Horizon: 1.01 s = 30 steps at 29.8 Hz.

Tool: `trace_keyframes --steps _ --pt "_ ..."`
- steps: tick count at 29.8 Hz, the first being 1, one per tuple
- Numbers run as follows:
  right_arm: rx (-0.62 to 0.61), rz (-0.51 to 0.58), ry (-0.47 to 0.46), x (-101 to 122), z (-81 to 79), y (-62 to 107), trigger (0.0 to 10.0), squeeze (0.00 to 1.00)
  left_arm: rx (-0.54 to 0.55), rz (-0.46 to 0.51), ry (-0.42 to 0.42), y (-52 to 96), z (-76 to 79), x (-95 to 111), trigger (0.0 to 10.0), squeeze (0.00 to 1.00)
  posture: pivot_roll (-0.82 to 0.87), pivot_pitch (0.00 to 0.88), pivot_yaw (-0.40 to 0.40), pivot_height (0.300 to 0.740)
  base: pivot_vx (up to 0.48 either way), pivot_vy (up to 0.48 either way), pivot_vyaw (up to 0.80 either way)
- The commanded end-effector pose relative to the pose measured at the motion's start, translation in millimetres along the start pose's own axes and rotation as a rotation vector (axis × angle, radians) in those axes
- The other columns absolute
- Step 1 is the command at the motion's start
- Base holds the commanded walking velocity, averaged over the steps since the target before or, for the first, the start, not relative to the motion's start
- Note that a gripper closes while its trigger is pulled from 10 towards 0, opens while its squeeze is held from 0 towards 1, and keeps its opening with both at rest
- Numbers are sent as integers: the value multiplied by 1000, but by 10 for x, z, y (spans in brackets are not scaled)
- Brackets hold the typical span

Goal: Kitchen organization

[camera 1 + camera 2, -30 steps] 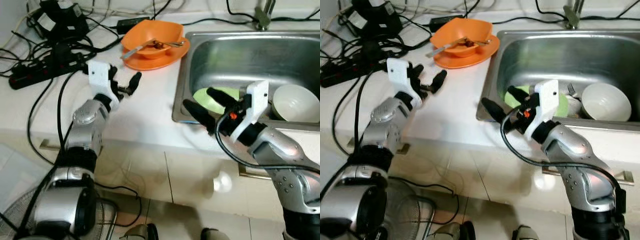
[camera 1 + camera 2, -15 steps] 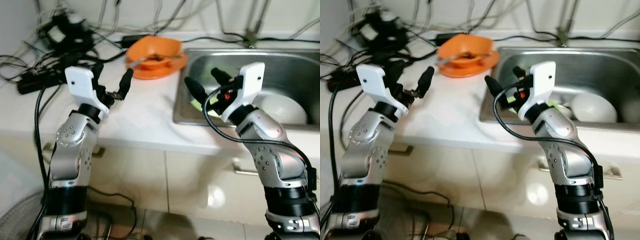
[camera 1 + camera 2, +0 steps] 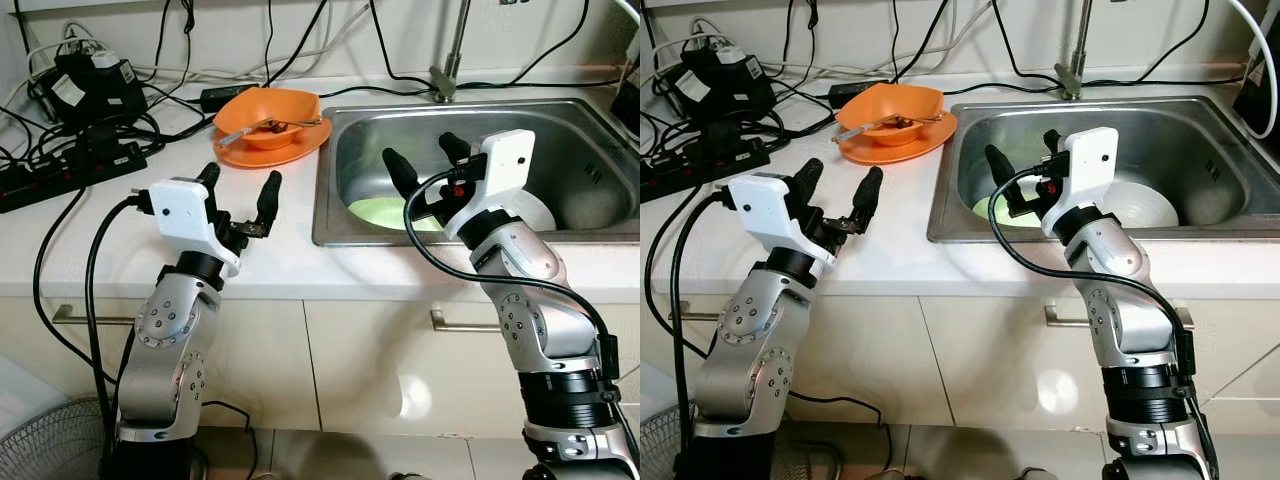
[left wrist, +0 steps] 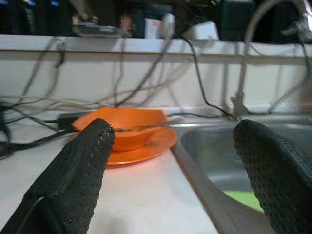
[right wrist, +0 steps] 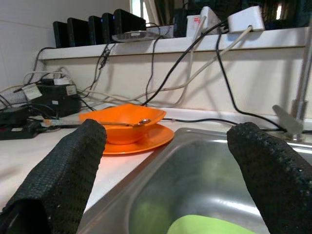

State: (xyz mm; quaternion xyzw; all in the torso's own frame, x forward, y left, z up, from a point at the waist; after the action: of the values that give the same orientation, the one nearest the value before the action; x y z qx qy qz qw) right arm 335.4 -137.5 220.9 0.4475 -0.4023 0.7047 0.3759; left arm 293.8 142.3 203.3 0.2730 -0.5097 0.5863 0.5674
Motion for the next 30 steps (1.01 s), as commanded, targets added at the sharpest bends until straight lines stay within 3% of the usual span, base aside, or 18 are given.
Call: trace_keyframes --steps 1,7,15,24,30 --pt "6 25 10 40 -21 -45 10000 0 41 34 0 2 -36 95 10000 0 -52 0 97 740 330 0 0" --pt "-14 93 51 174 -22 -95 10000 0 -19 87 6 -78 115 287 10000 0 -52 0 94 740 451 0 0" --pt "-39 117 67 218 21 -121 10000 0 -40 108 20 -144 189 391 10000 0 -56 0 95 740 468 0 0" --pt "-52 124 72 221 26 -122 10000 0 -38 77 30 -134 202 346 10000 0 -57 0 96 740 460 0 0" --pt "-51 124 73 210 15 -123 10000 0 -43 72 53 -115 226 338 10000 0 -56 0 97 740 0 0 0"
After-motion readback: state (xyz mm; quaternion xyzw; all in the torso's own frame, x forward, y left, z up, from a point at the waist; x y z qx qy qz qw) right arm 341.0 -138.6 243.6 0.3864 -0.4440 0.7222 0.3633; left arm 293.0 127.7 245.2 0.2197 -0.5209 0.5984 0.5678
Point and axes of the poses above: a point about 5 cm out from each wrist's last joint towards the gripper, its own y axis pointing back from the gripper into the wrist, its own x axis along the axis of the wrist's last joint, z = x × y, the point moved 1 cm from there along -y, pointing out of the wrist towards the gripper, and after that the axes turned 15 degrees about y, right-handed, at the moved point
